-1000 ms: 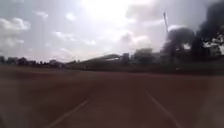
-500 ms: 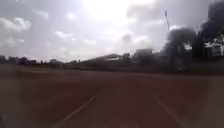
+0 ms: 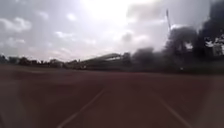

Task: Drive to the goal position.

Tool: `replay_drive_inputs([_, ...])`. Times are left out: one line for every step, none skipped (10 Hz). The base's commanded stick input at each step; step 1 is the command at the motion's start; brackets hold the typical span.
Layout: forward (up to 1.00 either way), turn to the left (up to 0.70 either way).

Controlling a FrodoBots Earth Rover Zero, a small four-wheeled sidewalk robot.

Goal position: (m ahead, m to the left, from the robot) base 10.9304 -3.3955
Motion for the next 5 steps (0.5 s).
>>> replay_drive_inputs([0.70, 0.00])
replay_drive_inputs([0.70, 0.00])
replay_drive_inputs([0.70, 0.00])
replay_drive_inputs([0.70, 0.00])
replay_drive_inputs([0.70, 0.00])
